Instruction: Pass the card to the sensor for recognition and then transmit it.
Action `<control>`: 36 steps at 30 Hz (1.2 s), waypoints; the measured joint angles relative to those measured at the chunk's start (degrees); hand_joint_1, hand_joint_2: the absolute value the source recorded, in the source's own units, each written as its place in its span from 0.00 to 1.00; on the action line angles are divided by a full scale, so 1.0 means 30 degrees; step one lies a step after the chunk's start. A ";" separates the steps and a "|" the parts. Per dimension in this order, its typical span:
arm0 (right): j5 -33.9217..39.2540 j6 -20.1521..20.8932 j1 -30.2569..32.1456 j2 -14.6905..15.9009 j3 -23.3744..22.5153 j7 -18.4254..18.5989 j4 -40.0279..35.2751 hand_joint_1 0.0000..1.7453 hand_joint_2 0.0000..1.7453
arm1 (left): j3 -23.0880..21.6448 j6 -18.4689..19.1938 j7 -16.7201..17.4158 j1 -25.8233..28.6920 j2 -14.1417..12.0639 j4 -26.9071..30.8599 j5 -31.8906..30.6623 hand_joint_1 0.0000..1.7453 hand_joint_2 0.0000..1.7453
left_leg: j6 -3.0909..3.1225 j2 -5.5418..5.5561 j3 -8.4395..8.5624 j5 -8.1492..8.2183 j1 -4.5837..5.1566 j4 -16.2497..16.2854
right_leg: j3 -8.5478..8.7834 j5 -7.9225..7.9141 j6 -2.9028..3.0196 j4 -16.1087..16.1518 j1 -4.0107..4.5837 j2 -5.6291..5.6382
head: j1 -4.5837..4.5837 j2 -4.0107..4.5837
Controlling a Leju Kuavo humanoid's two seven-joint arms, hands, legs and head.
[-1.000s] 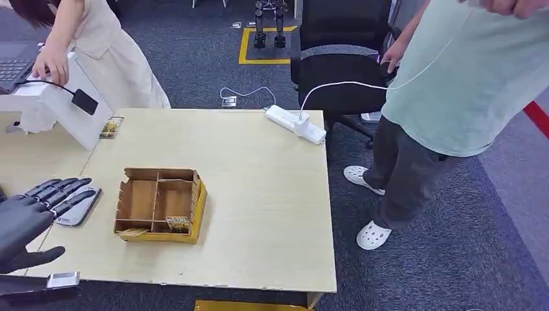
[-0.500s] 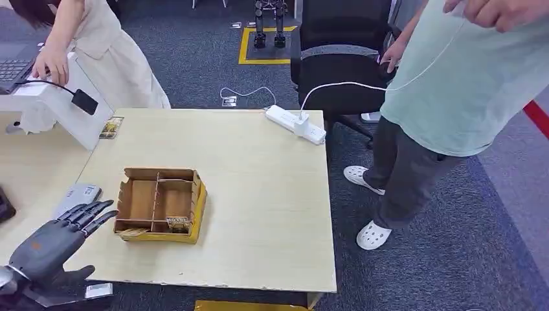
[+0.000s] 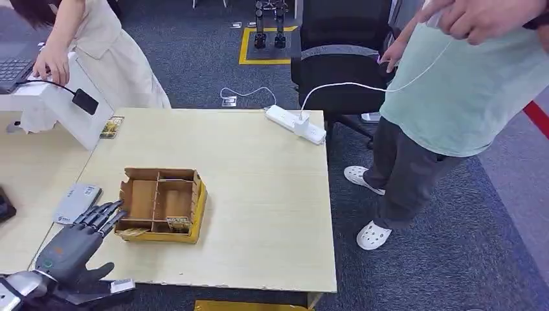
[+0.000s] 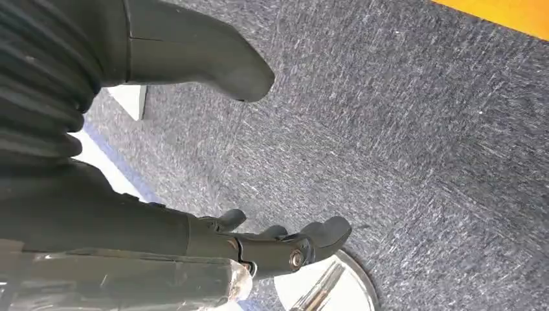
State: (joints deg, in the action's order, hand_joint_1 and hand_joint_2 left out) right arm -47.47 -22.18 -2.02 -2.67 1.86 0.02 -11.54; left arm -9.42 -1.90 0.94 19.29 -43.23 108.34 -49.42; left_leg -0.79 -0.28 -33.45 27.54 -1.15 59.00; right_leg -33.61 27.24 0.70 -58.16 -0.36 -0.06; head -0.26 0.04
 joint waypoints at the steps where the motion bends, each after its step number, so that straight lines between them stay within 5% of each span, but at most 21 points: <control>1: -0.0028 -0.0007 0.0002 -0.0014 -0.0043 0.0007 0.0000 0.00 1.00 | -0.0224 -0.0173 0.0152 -0.0311 0.0408 -0.0318 -0.0405 0.00 1.00 | 0.0000 -0.0001 0.0000 0.0000 0.0000 0.0001 | -0.0001 -0.0001 0.0000 0.0000 0.0000 0.0000 | -0.0014 0.0000; 8: -0.0109 -0.0043 0.0009 -0.0073 -0.0153 0.0197 0.0000 0.00 1.00 | -0.1194 -0.0415 0.0532 -0.1601 0.2372 -0.1704 -0.1157 0.00 1.00 | 0.0000 -0.0008 0.0005 0.0000 -0.0001 0.0001 | -0.0005 -0.0002 0.0003 -0.0001 0.0001 0.0004 | -0.0007 0.0000; 24: -0.0102 -0.0073 0.0012 -0.0073 -0.0233 0.0197 0.0000 0.00 1.00 | -0.1631 -0.0495 0.0546 -0.1833 0.2986 -0.2214 -0.1150 0.00 1.00 | 0.0000 -0.0010 0.0005 0.0000 -0.0001 0.0001 | -0.0010 -0.0001 0.0002 -0.0001 0.0002 0.0005 | -0.0015 0.0000; 29: -0.0146 -0.0066 0.0013 -0.0080 -0.0284 0.0197 0.0000 0.00 1.00 | -0.1682 -0.1224 0.0926 -0.2086 0.3693 -0.2476 -0.2062 0.00 1.00 | 0.0000 -0.0008 0.0006 0.0000 0.0000 0.0002 | -0.0009 -0.0002 0.0002 0.0000 0.0001 0.0006 | -0.0007 0.0000; 31: -0.0313 -0.0117 0.0029 -0.0175 -0.0481 0.0197 0.0000 0.00 1.00 | -0.1515 -0.2295 0.2010 -0.2769 0.4843 -0.3016 -0.4633 0.00 1.00 | 0.0000 -0.0009 0.0006 0.0000 0.0000 0.0003 | -0.0007 -0.0004 0.0004 -0.0001 0.0001 0.0005 | -0.0007 0.0000; 36: -0.0320 -0.0124 0.0042 -0.0218 -0.0641 0.0197 0.0000 0.00 1.00 | -0.1245 -0.2396 0.2011 -0.2950 0.5434 -0.3278 -0.4807 0.00 1.00 | 0.0000 -0.0009 0.0006 0.0000 0.0000 0.0003 | -0.0012 -0.0003 0.0004 -0.0001 0.0001 0.0006 | 0.0000 0.0000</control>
State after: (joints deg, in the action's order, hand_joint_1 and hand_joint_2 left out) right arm -48.44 -22.56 -1.89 -3.32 -0.07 0.61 -11.54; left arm -13.16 -9.09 6.97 10.44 -26.93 98.51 -63.84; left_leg -0.79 -0.31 -33.44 27.54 -1.15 59.01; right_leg -33.65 27.23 0.71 -58.16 -0.36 -0.04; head -0.26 0.04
